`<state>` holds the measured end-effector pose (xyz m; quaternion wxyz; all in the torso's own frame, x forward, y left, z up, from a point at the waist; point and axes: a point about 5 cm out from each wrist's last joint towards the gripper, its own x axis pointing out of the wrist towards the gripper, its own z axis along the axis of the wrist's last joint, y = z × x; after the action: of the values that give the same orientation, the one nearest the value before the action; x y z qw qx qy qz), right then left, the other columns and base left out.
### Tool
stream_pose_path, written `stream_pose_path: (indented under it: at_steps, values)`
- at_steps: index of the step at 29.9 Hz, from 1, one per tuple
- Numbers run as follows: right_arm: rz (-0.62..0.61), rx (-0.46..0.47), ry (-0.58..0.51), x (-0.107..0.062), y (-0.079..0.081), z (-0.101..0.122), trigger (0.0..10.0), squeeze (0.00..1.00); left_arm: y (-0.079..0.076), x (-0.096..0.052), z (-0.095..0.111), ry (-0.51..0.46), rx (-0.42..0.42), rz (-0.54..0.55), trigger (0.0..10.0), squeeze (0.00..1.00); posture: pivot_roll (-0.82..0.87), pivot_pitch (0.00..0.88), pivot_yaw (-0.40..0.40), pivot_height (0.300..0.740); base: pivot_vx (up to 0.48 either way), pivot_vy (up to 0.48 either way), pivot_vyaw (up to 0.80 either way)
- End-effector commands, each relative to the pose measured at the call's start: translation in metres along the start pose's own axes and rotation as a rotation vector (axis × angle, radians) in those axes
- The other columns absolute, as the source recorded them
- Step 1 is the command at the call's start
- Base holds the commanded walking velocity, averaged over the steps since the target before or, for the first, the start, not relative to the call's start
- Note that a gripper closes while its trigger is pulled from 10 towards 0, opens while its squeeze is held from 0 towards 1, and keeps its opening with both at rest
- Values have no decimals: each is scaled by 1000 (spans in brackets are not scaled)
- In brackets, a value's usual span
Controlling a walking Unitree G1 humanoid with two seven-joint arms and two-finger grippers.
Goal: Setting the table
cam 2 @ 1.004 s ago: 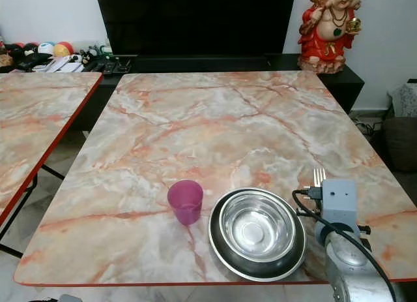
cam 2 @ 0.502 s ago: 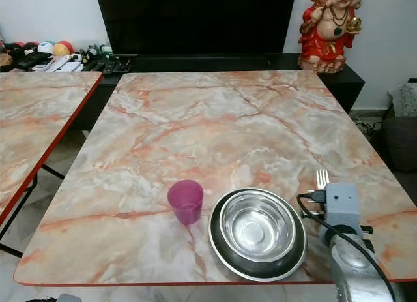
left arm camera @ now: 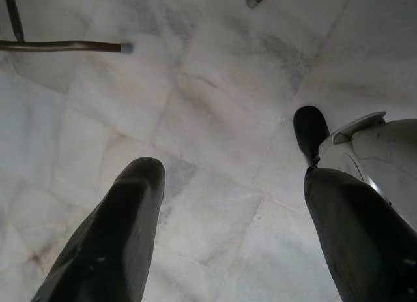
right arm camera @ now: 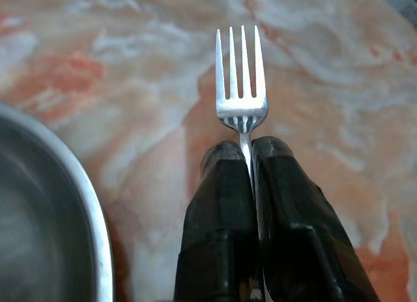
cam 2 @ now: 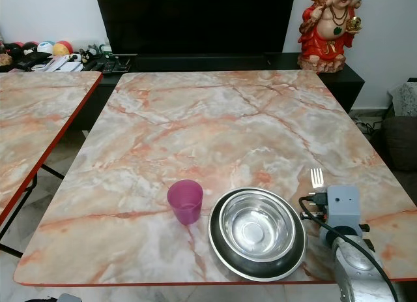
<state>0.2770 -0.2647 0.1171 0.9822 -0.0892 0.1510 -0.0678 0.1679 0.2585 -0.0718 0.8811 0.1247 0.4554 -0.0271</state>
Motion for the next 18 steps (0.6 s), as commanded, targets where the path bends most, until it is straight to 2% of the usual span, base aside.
stream_pose_path:
  at_steps: [1, 18]
  values:
    - [-1, -5, 8, 1, 0, -1, 10000, 0, 4, -2, -7, 30, 10, 3, 10000, 0, -41, 107, 55, 740, 0, 0, 0]
    - [20, 15, 8, 5, 7, -4, 10000, 0, 4, -2, -7, 30, 13, 0, 10000, 0, -37, 110, 55, 740, 0, 0, 0]
